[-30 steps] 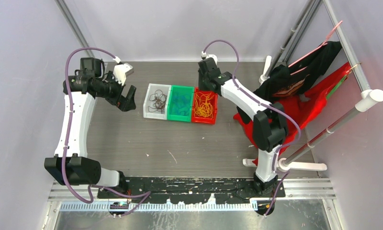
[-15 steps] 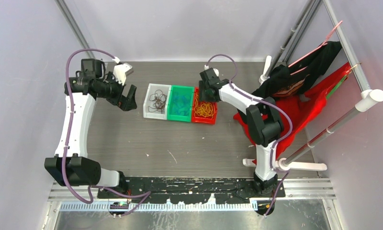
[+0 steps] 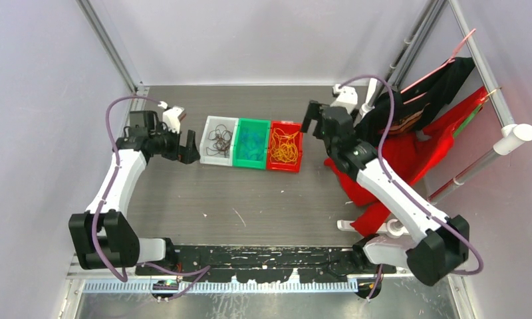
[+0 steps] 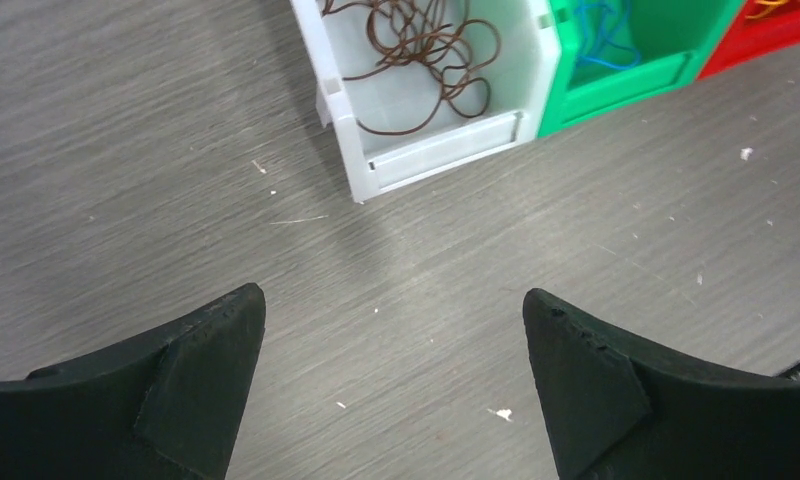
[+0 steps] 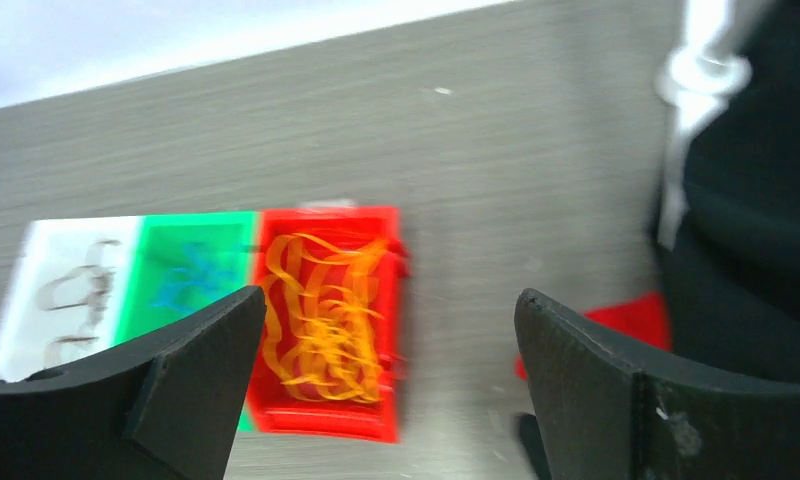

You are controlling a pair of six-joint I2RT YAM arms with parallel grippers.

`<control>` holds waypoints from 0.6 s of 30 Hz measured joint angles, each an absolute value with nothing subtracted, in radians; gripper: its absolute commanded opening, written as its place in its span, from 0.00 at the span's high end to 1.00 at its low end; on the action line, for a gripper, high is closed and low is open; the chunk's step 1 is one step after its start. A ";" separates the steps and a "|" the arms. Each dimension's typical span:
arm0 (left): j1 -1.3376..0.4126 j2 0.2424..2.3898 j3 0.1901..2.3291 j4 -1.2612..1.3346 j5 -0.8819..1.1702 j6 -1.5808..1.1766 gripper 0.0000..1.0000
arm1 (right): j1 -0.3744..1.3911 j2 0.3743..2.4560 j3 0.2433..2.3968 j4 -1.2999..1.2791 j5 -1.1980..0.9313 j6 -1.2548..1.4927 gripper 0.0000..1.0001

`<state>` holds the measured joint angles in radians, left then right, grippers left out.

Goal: Untangle the cables

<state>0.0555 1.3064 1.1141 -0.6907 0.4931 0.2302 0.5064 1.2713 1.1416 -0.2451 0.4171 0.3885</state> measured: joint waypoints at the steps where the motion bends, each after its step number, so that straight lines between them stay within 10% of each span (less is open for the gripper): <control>1: 0.056 1.306 1.075 -0.642 0.487 0.212 0.01 | 0.506 1.232 1.087 -0.224 0.469 0.382 0.00; 18: 0.062 1.397 0.598 0.117 0.408 -0.033 0.01 | 0.329 1.127 0.329 0.311 1.015 0.198 0.00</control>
<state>0.0620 1.3968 0.5983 0.1173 0.4084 -0.0330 0.3294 1.1271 0.3286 0.3107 1.0145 0.1978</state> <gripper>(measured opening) 0.996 0.996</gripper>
